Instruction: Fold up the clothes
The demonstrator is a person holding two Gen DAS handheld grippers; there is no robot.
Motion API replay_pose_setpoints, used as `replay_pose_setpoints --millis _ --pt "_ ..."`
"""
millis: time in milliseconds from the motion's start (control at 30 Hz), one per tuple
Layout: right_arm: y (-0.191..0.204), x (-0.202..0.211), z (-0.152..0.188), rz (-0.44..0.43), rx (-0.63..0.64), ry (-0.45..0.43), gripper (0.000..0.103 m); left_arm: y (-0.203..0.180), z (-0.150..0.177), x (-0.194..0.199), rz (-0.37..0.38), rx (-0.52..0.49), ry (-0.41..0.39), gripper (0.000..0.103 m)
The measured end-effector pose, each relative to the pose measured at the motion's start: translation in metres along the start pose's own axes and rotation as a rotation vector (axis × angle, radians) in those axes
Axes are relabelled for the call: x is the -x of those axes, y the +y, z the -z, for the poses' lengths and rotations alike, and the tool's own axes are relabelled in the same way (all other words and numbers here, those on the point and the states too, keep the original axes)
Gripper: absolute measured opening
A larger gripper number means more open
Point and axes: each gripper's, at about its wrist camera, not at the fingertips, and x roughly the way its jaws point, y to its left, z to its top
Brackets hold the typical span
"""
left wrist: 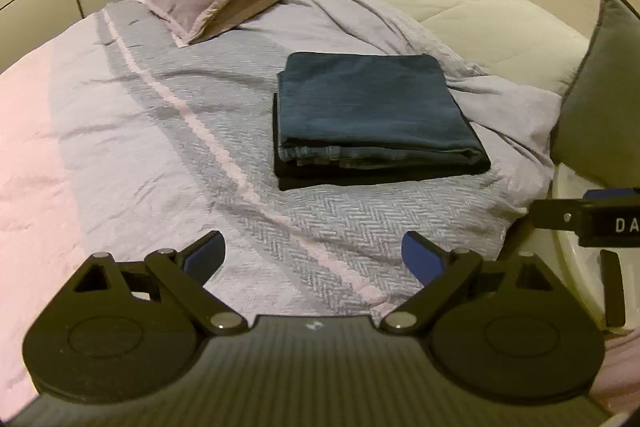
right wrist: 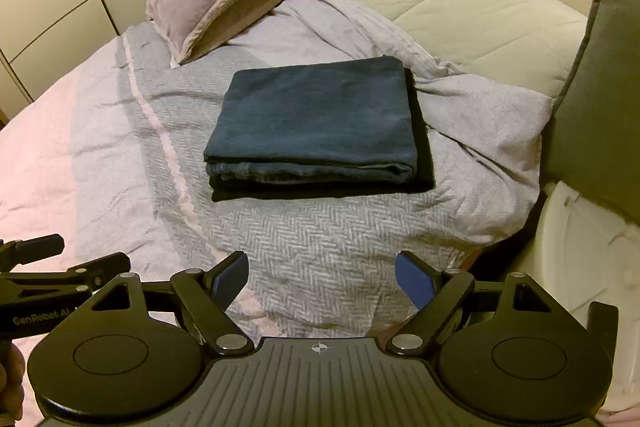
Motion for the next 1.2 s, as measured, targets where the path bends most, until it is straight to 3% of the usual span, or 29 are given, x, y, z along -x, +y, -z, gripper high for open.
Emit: replay_pose_setpoints --millis 1200 --pt "0.002 0.008 0.001 -0.023 0.012 -0.008 0.084 -0.013 0.002 0.005 -0.042 -0.034 -0.021 0.096"
